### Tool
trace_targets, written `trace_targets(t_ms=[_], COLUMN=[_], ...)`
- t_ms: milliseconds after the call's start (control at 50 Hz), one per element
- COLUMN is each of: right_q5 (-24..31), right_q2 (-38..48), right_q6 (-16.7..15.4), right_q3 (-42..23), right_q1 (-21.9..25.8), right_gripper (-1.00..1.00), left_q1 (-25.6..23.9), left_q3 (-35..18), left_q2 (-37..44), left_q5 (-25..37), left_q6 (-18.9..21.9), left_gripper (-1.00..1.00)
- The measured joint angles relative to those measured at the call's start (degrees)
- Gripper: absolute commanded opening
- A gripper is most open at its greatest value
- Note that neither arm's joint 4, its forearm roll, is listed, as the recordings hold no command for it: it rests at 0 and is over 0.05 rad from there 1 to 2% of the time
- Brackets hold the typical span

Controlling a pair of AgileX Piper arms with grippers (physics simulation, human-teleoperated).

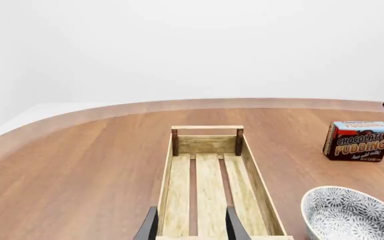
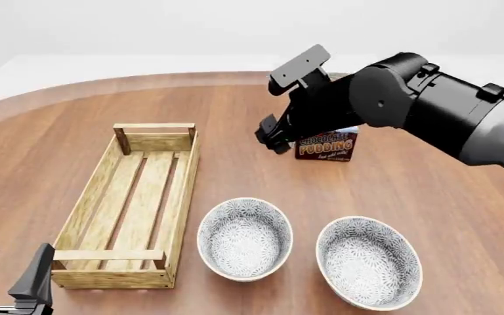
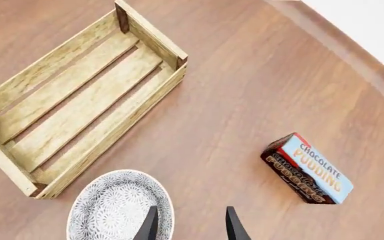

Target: Stack the left bowl on the right bowl and place them in the tray.

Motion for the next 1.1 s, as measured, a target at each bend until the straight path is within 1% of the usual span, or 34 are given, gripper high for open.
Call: trace_targets(t_ms=[140,360,800,1100], right_q5=[-0.73,-2.9,-7.31,-10.61], right_q2=[4.37,8.65,12.6,13.96], right_q6=[0.25,1.24,3.42,4.11], right_q3=[0.41,2.53,6.93,10.79], right_q1=[0.59,1.27,2.88,2.82], right_gripper=[1.0,1.0,1.0,1.0], left_q1=[0.0,0.0,0.0,0.0], left_q3=[0.0,0.0,0.0,0.0], left_q2=[0.0,0.0,0.0,0.0], left_q5=[0.0,0.0,0.0,0.0], left_q6=[0.0,0.0,0.0,0.0], left_gripper=[1.0,1.0,1.0,1.0])
